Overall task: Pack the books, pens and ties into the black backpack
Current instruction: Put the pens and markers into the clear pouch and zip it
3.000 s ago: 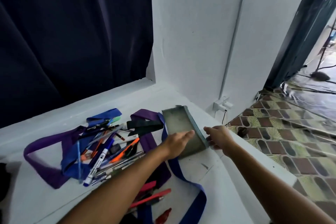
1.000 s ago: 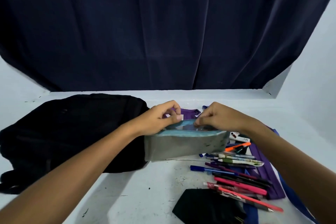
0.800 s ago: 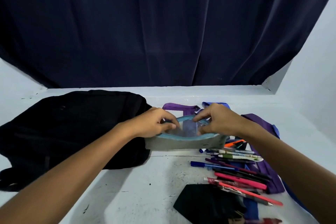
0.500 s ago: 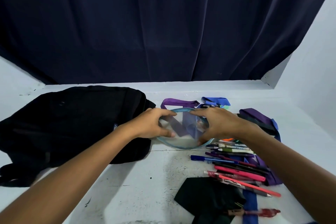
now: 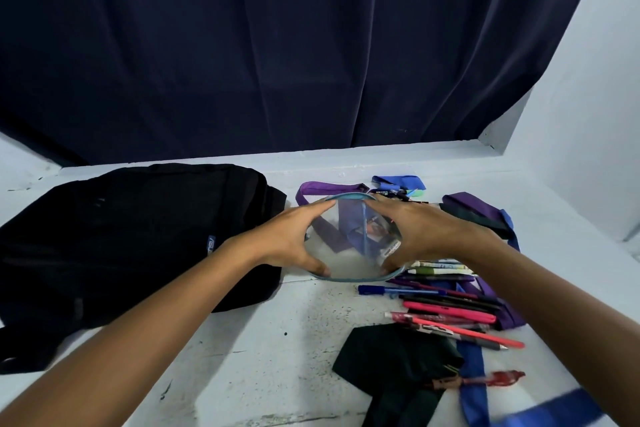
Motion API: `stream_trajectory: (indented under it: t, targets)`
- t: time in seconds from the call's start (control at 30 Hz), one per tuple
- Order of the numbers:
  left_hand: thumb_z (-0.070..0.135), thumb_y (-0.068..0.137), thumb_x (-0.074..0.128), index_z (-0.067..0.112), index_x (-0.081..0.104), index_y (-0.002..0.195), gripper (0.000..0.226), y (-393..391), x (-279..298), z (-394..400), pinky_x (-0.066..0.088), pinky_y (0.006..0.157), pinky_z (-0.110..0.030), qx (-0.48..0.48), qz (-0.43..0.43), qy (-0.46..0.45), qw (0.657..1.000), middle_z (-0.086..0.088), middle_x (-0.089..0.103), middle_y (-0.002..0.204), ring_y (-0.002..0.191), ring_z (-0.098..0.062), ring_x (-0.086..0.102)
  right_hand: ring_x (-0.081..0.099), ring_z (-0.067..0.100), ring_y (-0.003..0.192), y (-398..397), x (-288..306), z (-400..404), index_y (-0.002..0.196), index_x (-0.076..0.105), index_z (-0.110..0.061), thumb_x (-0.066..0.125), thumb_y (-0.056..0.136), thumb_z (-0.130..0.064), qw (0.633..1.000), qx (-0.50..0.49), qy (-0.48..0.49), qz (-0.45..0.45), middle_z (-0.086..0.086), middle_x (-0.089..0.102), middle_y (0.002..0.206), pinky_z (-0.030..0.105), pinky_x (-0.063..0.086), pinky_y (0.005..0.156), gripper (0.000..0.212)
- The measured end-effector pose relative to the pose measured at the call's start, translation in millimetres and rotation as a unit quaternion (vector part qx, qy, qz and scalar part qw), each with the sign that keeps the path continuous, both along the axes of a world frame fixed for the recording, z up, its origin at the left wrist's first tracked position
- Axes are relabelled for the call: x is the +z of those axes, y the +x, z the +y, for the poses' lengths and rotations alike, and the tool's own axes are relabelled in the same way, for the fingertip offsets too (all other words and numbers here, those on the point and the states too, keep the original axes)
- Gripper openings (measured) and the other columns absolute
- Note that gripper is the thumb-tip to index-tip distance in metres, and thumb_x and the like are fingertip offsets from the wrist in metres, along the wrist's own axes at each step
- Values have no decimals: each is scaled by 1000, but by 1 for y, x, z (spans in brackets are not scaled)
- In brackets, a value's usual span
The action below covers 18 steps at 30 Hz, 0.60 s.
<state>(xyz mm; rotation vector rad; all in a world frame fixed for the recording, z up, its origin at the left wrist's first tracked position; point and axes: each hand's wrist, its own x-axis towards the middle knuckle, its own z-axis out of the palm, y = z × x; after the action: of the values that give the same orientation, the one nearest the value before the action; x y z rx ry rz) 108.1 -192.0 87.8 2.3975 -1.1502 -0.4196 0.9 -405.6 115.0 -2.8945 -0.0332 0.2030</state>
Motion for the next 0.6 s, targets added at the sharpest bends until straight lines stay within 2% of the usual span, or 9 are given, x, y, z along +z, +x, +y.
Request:
stream_trajectory:
  t: [0.13, 0.23, 0.3, 0.37, 0.4, 0.47, 0.53, 0.6]
  targets:
    - [34, 63, 91, 25, 22, 155, 116, -4, 2, 0, 35, 104, -19, -6, -6, 23, 1000, 3, 37, 152, 132, -12, 39, 51, 15, 116, 0, -3, -7, 151, 25, -31, 85, 67, -40, 998, 0, 42, 36, -8, 44, 147, 26, 43, 92, 104]
    - [32, 64, 90, 25, 26, 154, 111, -5, -1, 2, 39, 104, -19, 2, 23, 37, 999, 6, 38, 151, 130, -9, 43, 49, 10, 121, 0, 0, -18, 137, 50, -36, 78, 74, -48, 990, 22, 123, 68, -16, 48, 142, 34, 41, 102, 71]
    - [30, 65, 90, 25, 30, 153, 107, -5, -3, 4, 40, 105, -20, 15, 51, 38, 998, 7, 41, 149, 129, -7, 45, 60, 12, 113, 7, 0, -27, 119, 66, -29, 70, 85, -42, 961, 1, 272, 49, -11, 63, 126, 33, 45, 97, 37]
    - [28, 66, 90, 25, 33, 151, 102, -5, -5, 6, 39, 104, -17, 30, 69, 43, 996, 9, 43, 146, 126, -4, 46, 70, 19, 94, 25, -8, -39, 106, 70, -15, 63, 93, -30, 908, -91, 408, 1, 2, 70, 108, 30, 54, 79, 21]
    - [26, 68, 89, 25, 33, 151, 100, -5, -7, 6, 39, 101, -14, 40, 78, 45, 995, 11, 43, 144, 124, -3, 45, 72, 21, 83, 37, -16, -46, 101, 70, -11, 61, 95, -25, 888, -136, 439, -15, 7, 70, 102, 28, 55, 70, 18]
    - [24, 71, 87, 24, 33, 151, 96, -6, -10, 8, 35, 96, -8, 58, 92, 47, 993, 13, 40, 142, 122, 0, 41, 70, 18, 66, 61, -36, -57, 93, 67, -8, 59, 96, -19, 882, -191, 430, -17, 12, 68, 91, 24, 54, 56, 14]
    - [26, 72, 86, 24, 33, 151, 95, -10, -13, 10, 33, 96, -8, 83, 102, 41, 990, 15, 38, 143, 122, 2, 38, 66, 14, 53, 85, -56, -63, 87, 65, -3, 58, 95, -14, 899, -207, 386, 14, 13, 67, 77, 21, 50, 46, 15]
    - [32, 72, 86, 25, 33, 151, 95, -15, -18, 10, 31, 97, -8, 117, 115, 29, 986, 19, 35, 141, 123, 4, 35, 58, 9, 40, 109, -75, -67, 76, 61, -3, 58, 94, -13, 922, -206, 324, 46, 9, 64, 60, 21, 45, 44, 21]
